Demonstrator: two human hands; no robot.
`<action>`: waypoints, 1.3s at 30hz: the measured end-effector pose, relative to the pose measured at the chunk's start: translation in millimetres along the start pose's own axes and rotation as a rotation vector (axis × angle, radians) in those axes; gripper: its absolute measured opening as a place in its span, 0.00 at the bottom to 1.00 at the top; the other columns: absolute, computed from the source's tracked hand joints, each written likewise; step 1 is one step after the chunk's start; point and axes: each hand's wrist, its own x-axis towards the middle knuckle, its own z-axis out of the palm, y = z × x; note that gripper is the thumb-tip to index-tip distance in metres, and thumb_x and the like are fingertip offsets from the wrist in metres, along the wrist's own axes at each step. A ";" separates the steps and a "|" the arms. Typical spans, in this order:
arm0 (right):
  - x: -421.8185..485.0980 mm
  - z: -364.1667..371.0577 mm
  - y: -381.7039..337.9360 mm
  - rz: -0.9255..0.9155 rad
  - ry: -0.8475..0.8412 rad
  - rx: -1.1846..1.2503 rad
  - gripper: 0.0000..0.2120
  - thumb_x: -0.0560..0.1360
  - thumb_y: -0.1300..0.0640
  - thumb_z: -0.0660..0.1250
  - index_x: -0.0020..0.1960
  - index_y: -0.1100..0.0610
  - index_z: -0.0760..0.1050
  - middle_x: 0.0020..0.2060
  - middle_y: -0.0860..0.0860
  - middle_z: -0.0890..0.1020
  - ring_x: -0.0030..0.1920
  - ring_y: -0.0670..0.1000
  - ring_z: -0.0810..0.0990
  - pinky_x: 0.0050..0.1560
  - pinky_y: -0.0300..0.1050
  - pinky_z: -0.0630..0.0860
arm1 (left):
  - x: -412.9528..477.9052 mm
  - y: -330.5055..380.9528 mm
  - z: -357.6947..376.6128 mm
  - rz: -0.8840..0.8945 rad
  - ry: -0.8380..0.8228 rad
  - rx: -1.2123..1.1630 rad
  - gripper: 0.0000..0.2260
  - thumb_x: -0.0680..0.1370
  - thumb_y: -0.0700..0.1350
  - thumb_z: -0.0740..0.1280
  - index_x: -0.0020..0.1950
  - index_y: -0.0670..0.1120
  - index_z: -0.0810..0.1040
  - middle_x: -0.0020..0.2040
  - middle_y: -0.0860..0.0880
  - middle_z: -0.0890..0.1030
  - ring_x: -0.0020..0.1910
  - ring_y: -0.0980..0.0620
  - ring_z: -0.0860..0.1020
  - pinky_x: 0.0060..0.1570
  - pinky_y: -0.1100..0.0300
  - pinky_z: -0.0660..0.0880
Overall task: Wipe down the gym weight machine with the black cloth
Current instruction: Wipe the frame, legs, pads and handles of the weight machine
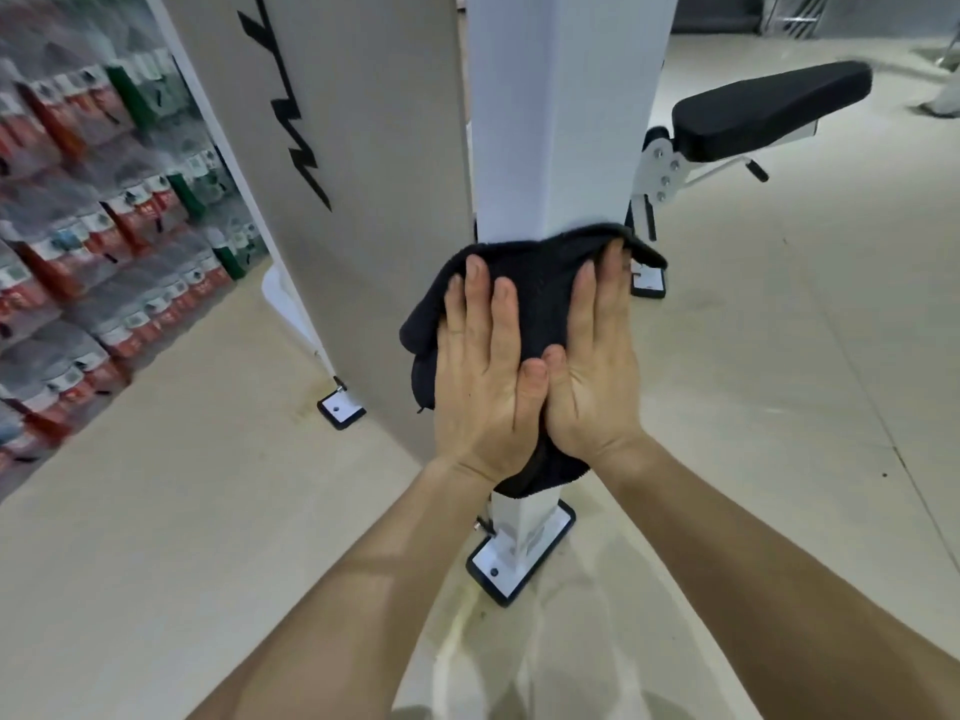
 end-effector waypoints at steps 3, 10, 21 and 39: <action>27.7 -13.1 -2.2 -0.068 0.030 0.031 0.30 0.84 0.43 0.42 0.81 0.50 0.35 0.76 0.68 0.49 0.78 0.61 0.46 0.79 0.53 0.45 | 27.5 1.2 -19.3 0.070 -0.050 0.028 0.29 0.84 0.54 0.46 0.80 0.45 0.38 0.81 0.40 0.44 0.80 0.37 0.48 0.77 0.50 0.45; 51.4 -14.4 -16.3 -0.066 0.148 0.082 0.31 0.84 0.45 0.41 0.80 0.64 0.46 0.74 0.73 0.52 0.78 0.61 0.47 0.79 0.61 0.47 | 54.6 15.5 -14.3 -0.005 0.093 -0.042 0.31 0.83 0.56 0.42 0.78 0.35 0.52 0.78 0.32 0.52 0.80 0.40 0.51 0.77 0.47 0.49; -51.1 -27.1 -15.5 0.077 -0.121 -0.024 0.27 0.83 0.54 0.54 0.80 0.58 0.54 0.79 0.58 0.58 0.76 0.62 0.63 0.67 0.59 0.72 | -47.0 43.6 6.7 -0.380 0.076 -0.064 0.27 0.82 0.46 0.55 0.79 0.36 0.55 0.80 0.41 0.56 0.80 0.44 0.56 0.77 0.45 0.58; -123.3 -61.9 35.4 0.548 -0.626 0.110 0.10 0.80 0.58 0.59 0.51 0.52 0.79 0.46 0.46 0.82 0.43 0.49 0.79 0.45 0.51 0.77 | -50.1 44.8 66.1 -0.688 0.369 -0.064 0.35 0.82 0.58 0.58 0.80 0.39 0.51 0.81 0.42 0.55 0.80 0.46 0.56 0.72 0.44 0.66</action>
